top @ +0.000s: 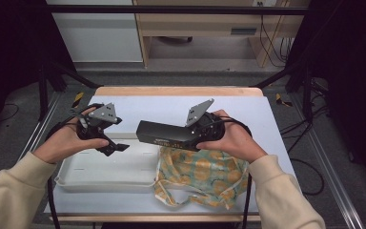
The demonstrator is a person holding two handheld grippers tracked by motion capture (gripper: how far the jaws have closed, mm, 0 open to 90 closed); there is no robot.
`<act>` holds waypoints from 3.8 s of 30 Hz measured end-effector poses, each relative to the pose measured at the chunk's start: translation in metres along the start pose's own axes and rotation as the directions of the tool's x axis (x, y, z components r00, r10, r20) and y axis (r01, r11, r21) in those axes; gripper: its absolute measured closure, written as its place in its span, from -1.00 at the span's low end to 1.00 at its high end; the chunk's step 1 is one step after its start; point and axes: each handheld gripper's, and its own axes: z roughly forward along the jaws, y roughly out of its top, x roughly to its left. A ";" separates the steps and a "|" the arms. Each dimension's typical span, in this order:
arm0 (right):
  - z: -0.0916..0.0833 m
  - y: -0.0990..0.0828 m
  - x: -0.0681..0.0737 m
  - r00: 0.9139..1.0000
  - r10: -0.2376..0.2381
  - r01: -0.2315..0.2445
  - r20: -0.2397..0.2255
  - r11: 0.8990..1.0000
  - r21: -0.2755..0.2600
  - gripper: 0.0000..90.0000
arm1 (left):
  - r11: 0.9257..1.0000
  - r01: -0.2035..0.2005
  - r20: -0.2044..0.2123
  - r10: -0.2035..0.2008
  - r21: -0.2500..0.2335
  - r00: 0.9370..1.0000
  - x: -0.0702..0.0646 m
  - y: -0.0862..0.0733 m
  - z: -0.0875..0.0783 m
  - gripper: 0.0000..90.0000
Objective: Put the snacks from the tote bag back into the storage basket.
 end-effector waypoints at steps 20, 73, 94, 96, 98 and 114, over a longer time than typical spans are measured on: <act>0.022 0.021 0.018 0.997 -0.046 0.049 -0.069 0.998 0.037 -0.04 | 0.990 -0.124 0.095 0.116 0.073 0.989 -0.001 0.017 0.010 -0.81; 0.038 0.037 0.034 0.984 -0.063 0.074 -0.167 0.995 0.062 -0.04 | 0.877 -0.360 0.219 0.302 0.319 0.928 -0.028 0.013 0.056 -0.14; 0.021 0.023 0.038 0.998 0.013 -0.013 -0.058 1.000 -0.005 -0.73 | 0.894 -0.302 0.226 0.236 0.330 0.945 -0.017 -0.004 0.046 -0.03; 0.016 0.019 0.039 0.998 0.045 -0.046 -0.048 0.999 -0.021 -0.76 | 0.899 -0.296 0.224 0.232 0.323 0.947 -0.015 -0.007 0.042 -0.03; 0.012 0.013 0.041 0.997 0.075 -0.076 -0.023 0.997 -0.028 -0.78 | 0.903 -0.289 0.212 0.229 0.319 0.950 -0.012 -0.011 0.037 -0.03; 0.000 -0.026 0.032 0.963 0.242 -0.234 0.115 0.969 -0.077 -0.83 | 0.910 -0.274 0.174 0.228 0.312 0.958 -0.002 -0.027 0.018 -0.03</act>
